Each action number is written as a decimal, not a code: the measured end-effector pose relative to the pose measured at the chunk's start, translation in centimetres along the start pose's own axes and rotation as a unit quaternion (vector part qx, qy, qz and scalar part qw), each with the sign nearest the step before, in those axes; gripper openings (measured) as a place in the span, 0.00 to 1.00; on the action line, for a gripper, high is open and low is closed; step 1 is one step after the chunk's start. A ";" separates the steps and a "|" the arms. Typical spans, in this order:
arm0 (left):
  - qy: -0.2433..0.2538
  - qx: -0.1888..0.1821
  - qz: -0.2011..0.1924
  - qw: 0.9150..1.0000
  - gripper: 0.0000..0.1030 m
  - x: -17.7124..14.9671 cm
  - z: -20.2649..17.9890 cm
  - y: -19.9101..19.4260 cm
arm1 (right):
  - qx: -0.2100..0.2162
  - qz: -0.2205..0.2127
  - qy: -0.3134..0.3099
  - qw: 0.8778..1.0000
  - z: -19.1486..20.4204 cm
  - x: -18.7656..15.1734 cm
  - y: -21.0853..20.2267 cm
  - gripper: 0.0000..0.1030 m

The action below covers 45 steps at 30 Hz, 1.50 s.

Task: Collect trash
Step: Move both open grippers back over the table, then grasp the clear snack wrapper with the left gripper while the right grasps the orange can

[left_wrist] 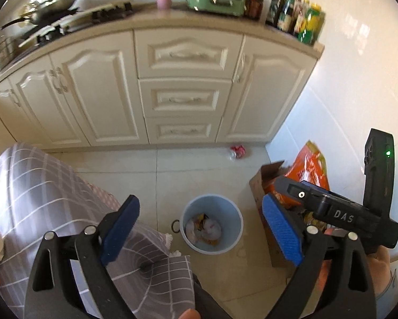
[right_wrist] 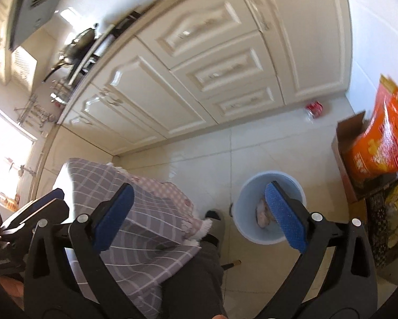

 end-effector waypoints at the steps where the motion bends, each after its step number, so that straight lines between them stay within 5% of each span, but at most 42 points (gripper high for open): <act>1: -0.006 0.003 -0.011 1.000 0.89 0.0 0.8 -1.2 | 0.006 -0.005 -0.010 1.000 1.2 0.2 -0.4 0.94; 18: -0.111 0.048 -0.126 0.985 0.89 -2.4 13.7 -13.7 | 0.120 0.018 -0.134 0.983 19.1 -2.1 0.1 0.94; 31: -0.182 0.136 -0.172 0.959 0.89 -8.5 23.6 -21.2 | 0.187 0.066 -0.233 0.952 31.7 -7.8 2.7 0.94; 40: -0.212 0.190 -0.150 0.947 0.89 -15.3 29.3 -22.7 | 0.195 0.109 -0.295 0.929 36.3 -12.6 5.1 0.94; 45: -0.219 0.191 -0.112 0.950 0.89 -19.4 31.4 -20.7 | 0.191 0.135 -0.306 0.923 36.8 -14.7 6.6 0.94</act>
Point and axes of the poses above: each gripper's, at about its wrist camera, not at the fingertips, and y roughly the way its jaws point, z to its left, x to its top, the point moved 7 cm from there along y, roughly the way its jaws point, and after that the axes turned 10 degrees about x, right-handed, at the moved point
